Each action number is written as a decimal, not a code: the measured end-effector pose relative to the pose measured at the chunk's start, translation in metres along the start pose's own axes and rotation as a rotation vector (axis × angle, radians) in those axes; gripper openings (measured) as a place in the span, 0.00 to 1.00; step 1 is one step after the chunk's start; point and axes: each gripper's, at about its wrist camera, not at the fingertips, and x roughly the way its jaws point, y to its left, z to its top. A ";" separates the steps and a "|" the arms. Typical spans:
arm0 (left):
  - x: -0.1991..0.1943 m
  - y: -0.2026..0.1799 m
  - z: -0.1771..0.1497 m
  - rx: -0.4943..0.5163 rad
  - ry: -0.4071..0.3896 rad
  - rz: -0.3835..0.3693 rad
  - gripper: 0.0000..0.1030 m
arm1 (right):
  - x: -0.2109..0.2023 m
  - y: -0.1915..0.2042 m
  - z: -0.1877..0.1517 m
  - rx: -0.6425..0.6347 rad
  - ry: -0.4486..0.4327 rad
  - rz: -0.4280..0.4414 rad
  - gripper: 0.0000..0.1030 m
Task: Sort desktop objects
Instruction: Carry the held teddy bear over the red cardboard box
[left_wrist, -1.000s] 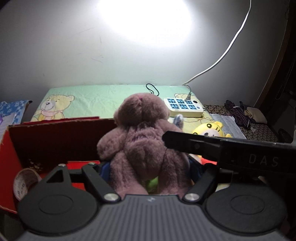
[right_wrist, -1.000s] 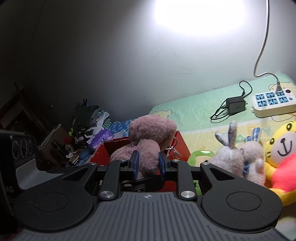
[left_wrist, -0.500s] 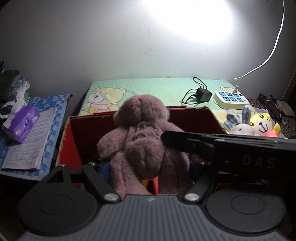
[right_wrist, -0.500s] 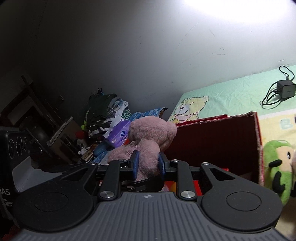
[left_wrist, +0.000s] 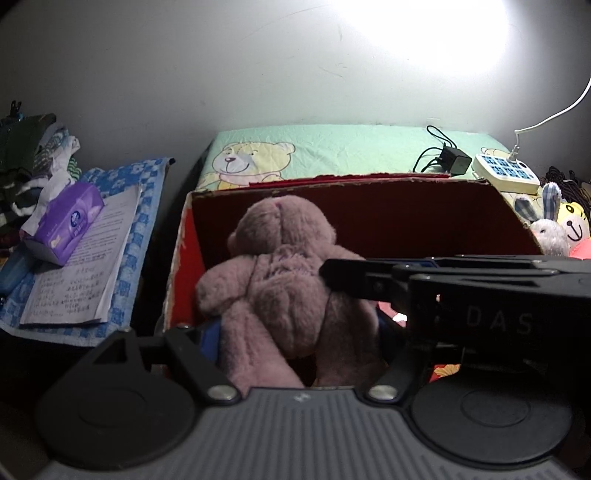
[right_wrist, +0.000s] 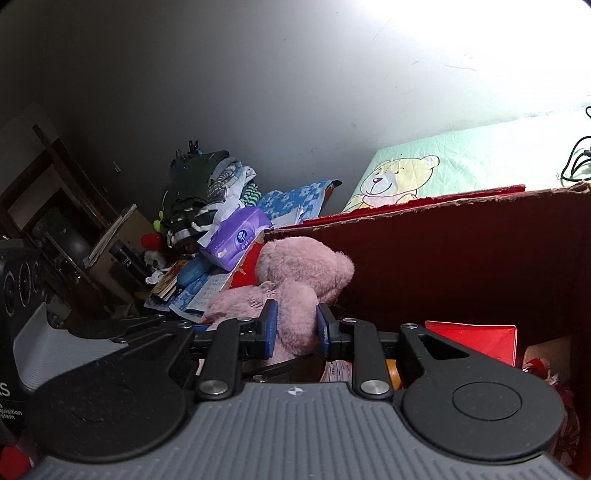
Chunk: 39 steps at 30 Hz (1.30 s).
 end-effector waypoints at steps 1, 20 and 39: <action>0.001 0.000 -0.001 0.002 0.006 0.004 0.77 | 0.001 0.000 -0.001 -0.005 0.010 -0.005 0.24; -0.012 -0.005 -0.015 0.043 0.036 0.038 0.90 | 0.018 0.013 -0.004 -0.113 0.100 -0.087 0.22; -0.020 -0.002 -0.023 0.049 0.042 0.021 0.79 | 0.007 0.010 -0.002 -0.058 0.187 -0.013 0.15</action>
